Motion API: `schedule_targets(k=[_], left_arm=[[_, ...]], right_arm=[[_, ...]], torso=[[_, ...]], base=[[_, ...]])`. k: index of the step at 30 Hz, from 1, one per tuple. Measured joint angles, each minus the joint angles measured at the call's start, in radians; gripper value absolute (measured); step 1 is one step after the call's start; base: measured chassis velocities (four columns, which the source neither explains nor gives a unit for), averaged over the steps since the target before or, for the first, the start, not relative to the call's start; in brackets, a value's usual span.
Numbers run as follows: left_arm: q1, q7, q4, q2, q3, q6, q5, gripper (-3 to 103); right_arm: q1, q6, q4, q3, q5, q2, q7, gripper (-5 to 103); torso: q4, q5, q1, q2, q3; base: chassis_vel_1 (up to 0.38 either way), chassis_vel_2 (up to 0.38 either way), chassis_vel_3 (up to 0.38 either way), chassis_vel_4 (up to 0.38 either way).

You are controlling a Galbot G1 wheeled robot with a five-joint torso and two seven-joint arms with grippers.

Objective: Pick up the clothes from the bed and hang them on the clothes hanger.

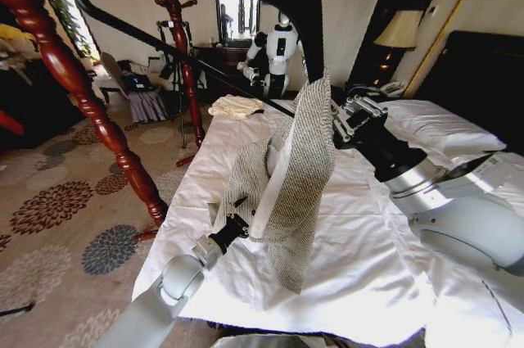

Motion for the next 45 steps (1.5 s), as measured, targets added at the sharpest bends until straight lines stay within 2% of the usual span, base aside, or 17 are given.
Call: schedule_targets(k=[2, 7, 15, 18, 21, 30, 36, 40, 45], left_arm=[[0.008, -0.031, 0.008, -0.013, -0.002, -0.008, 0.028, 100], [-0.001, -0.064, 0.020, -0.037, -0.002, -0.020, 0.060, 100], [-0.017, -0.134, 0.049, -0.075, 0.000, -0.006, 0.109, 100], [-0.020, -0.143, 0.049, -0.078, -0.001, -0.009, 0.109, 102], [-0.015, -0.149, 0.034, -0.076, -0.009, -0.013, 0.109, 100], [0.036, -0.195, -0.040, -0.029, -0.081, 0.002, 0.092, 99], [0.018, -0.193, 0.008, -0.045, -0.073, -0.030, 0.084, 99], [0.048, -0.140, -0.011, -0.062, -0.038, -0.066, 0.068, 99], [0.126, -0.099, -0.070, -0.047, -0.045, -0.093, 0.110, 99]], right_arm=[[0.001, 0.000, 0.000, -0.001, -0.002, 0.002, 0.000, 19], [0.003, 0.001, 0.000, -0.007, -0.006, 0.008, -0.001, 19], [0.004, 0.004, -0.001, -0.007, -0.007, 0.008, -0.003, 19], [0.004, 0.004, 0.000, -0.005, -0.007, 0.006, -0.004, 19], [0.003, 0.004, 0.000, -0.004, -0.007, 0.005, -0.004, 19], [0.002, 0.004, 0.000, -0.003, -0.009, 0.005, -0.003, 19], [0.001, 0.004, 0.000, -0.007, -0.016, 0.009, -0.007, 19], [-0.005, 0.004, 0.000, -0.001, -0.016, 0.008, -0.007, 19], [-0.007, 0.005, 0.000, 0.008, -0.016, 0.006, -0.003, 19]], torso=[[-0.0001, -0.0001, 0.000, 0.000, 0.000], [-0.0002, 0.0000, 0.000, 0.000, 0.000], [-0.0003, 0.0000, 0.000, 0.000, 0.000], [-0.0003, -0.0001, 0.000, 0.000, 0.000], [-0.0003, -0.0001, 0.000, 0.000, 0.000], [0.0000, 0.0000, 0.000, 0.000, 0.000], [-0.0003, -0.0001, 0.000, 0.000, 0.000], [-0.0004, -0.0002, 0.000, 0.000, 0.000], [0.0001, 0.0001, 0.000, 0.000, 0.000]], base=[[0.000, 0.000, 0.000, 0.000], [0.000, 0.000, 0.000, 0.000], [0.000, 0.000, 0.000, 0.000], [0.000, 0.000, 0.000, 0.000], [0.000, 0.000, 0.000, 0.000], [0.000, 0.000, 0.000, 0.000], [0.000, 0.000, 0.000, 0.000], [0.000, 0.000, 0.000, 0.000], [0.000, 0.000, 0.000, 0.000]])
